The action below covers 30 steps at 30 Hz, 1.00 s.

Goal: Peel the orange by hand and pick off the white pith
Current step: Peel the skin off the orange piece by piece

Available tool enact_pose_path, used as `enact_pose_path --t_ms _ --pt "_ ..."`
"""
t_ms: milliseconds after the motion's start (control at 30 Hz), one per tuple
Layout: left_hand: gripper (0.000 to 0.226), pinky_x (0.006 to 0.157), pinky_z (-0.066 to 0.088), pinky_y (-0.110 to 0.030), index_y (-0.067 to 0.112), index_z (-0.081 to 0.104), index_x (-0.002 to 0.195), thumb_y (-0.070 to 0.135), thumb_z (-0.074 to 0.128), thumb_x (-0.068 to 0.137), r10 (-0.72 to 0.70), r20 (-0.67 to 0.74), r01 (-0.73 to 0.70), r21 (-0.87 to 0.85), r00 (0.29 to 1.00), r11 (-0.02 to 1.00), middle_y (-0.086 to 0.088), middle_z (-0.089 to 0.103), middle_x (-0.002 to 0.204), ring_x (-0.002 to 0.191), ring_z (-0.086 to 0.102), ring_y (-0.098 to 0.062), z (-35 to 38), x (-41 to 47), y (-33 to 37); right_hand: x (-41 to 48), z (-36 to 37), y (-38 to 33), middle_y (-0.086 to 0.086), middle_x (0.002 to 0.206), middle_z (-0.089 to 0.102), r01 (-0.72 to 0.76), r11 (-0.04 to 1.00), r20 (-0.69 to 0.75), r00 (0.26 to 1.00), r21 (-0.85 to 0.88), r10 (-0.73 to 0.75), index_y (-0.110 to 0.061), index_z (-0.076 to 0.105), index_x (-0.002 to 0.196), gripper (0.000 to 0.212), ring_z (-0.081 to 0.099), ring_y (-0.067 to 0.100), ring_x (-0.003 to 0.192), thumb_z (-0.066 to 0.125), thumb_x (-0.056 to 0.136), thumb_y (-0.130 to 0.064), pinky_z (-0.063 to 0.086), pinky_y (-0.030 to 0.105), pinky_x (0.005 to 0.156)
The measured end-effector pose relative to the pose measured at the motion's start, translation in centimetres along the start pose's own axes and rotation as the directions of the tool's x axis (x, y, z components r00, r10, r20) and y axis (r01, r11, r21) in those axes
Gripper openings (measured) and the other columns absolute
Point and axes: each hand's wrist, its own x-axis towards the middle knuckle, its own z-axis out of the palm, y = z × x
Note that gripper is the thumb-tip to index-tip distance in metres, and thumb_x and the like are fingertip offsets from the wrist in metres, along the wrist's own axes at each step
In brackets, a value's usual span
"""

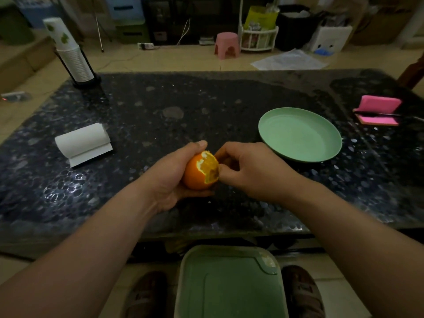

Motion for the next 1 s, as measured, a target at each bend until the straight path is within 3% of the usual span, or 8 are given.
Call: enact_pose_path --t_ms 167,333,567,833,1000 --pt "0.035 0.065 0.064 -0.04 0.018 0.067 0.118 0.046 0.066 0.097 0.048 -0.008 -0.048 -0.002 0.999 0.999 -0.009 0.075 0.095 0.076 0.074 -0.02 0.31 0.24 -0.08 0.24 0.17 -0.56 -0.011 0.079 0.068 0.042 0.997 -0.043 0.998 -0.066 -0.045 -0.03 0.068 0.11 0.017 0.064 0.004 0.071 0.071 0.094 -0.034 0.054 0.029 0.064" --pt "0.042 0.067 0.064 -0.041 0.014 0.068 0.121 0.047 0.068 0.096 0.037 -0.013 -0.038 -0.011 0.999 0.999 -0.011 0.076 0.1 0.078 0.074 -0.022 0.07 0.27 -0.13 0.07 0.35 -0.58 -0.011 0.073 0.064 0.054 0.996 -0.063 0.996 -0.065 -0.058 -0.031 0.067 0.105 0.011 0.062 0.004 0.067 0.068 0.094 -0.033 0.044 0.023 0.058" --pt "0.042 0.062 0.063 -0.038 0.012 0.066 0.124 0.045 0.066 0.097 0.055 -0.014 -0.055 -0.019 0.998 0.998 -0.009 0.075 0.092 0.073 0.074 -0.021 0.06 0.16 -0.06 0.25 0.28 -0.81 -0.009 0.076 0.064 0.092 0.988 -0.037 0.995 -0.128 -0.098 -0.026 0.066 0.108 0.01 0.061 0.007 0.068 0.063 0.1 -0.032 0.053 0.036 0.062" --pt "0.036 0.054 0.059 -0.035 0.014 0.068 0.117 0.045 0.065 0.098 0.064 -0.012 -0.065 -0.004 0.998 0.998 -0.012 0.075 0.095 0.073 0.074 -0.022 -0.21 0.0 0.01 0.36 0.33 -0.59 -0.008 0.072 0.065 0.058 0.998 -0.083 0.995 0.017 -0.057 -0.028 0.071 0.102 0.006 0.062 0.008 0.067 0.07 0.096 -0.025 0.046 0.024 0.056" --pt "0.035 0.057 0.06 -0.036 0.017 0.069 0.116 0.046 0.066 0.097 0.052 -0.008 -0.052 0.009 0.999 0.999 -0.011 0.077 0.099 0.08 0.075 -0.024 -0.48 -0.04 0.05 0.25 0.22 -0.41 -0.009 0.079 0.07 0.045 0.997 -0.033 0.999 0.057 -0.043 -0.029 0.072 0.111 0.013 0.066 0.007 0.071 0.069 0.098 -0.028 0.056 0.033 0.063"
